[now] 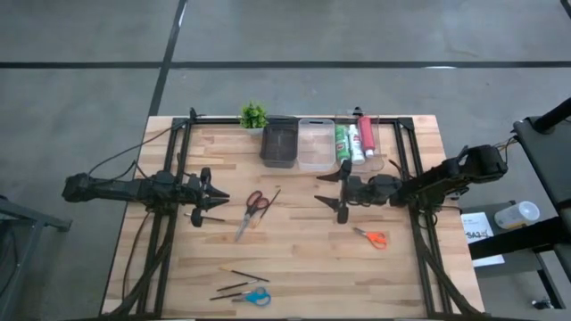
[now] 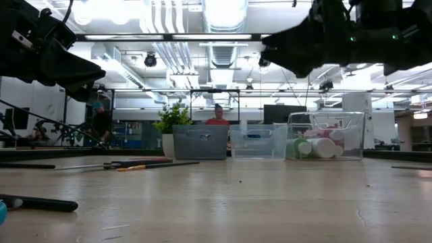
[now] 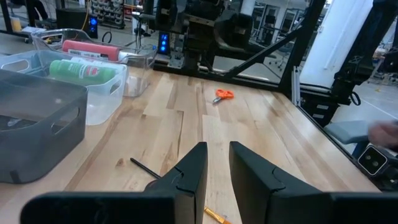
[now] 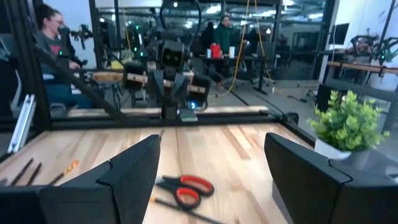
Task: Pick & Place Paint Supplies
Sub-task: Put the top silver paint brush into the white transparent bin
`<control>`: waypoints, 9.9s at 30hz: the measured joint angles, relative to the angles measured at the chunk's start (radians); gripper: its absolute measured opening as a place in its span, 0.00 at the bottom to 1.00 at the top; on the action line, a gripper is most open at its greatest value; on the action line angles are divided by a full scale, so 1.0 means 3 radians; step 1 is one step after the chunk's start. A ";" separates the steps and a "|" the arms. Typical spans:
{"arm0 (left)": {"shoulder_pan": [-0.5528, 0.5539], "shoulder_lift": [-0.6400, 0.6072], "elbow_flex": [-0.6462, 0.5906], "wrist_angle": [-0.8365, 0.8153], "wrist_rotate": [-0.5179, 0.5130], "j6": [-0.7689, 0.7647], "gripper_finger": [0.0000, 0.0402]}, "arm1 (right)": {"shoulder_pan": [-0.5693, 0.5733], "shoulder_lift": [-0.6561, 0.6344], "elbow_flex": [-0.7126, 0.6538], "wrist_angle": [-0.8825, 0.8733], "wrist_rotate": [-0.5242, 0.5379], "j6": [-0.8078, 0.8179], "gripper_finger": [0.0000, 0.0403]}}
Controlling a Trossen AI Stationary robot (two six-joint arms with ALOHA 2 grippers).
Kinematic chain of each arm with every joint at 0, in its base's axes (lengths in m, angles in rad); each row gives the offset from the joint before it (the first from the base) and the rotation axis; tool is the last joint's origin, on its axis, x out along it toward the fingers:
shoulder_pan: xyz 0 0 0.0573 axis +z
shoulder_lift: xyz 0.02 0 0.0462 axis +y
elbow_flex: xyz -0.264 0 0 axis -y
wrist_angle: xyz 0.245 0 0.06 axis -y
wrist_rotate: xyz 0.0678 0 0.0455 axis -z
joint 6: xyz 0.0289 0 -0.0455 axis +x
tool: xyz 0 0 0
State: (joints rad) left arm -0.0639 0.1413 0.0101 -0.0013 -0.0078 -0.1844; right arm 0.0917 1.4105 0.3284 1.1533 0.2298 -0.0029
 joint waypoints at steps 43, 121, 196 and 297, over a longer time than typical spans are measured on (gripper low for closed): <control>0.0000 0.0000 -0.0004 0.0008 0.0001 -0.0257 0.19 | 0.0008 0.0000 0.1514 -0.0050 -0.0006 0.0801 0.71; -0.0069 0.2502 0.1700 -0.2057 0.0549 -0.1831 0.19 | 0.0013 -0.0226 0.1510 -0.1841 -0.0003 0.0001 0.71; -0.0092 0.3572 0.1848 -0.2540 0.0088 -0.0705 0.49 | 0.0014 -0.0225 0.1510 -0.1864 -0.0003 0.0000 0.71; -0.0217 0.3745 0.1620 -0.1866 0.0052 -0.1188 0.00 | 0.0014 -0.0225 0.1511 -0.1910 -0.0004 0.0006 0.71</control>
State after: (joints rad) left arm -0.1291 1.2648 0.4961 -0.5612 0.0078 -0.5407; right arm 0.0959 1.3430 0.7818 0.5804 0.2287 -0.0010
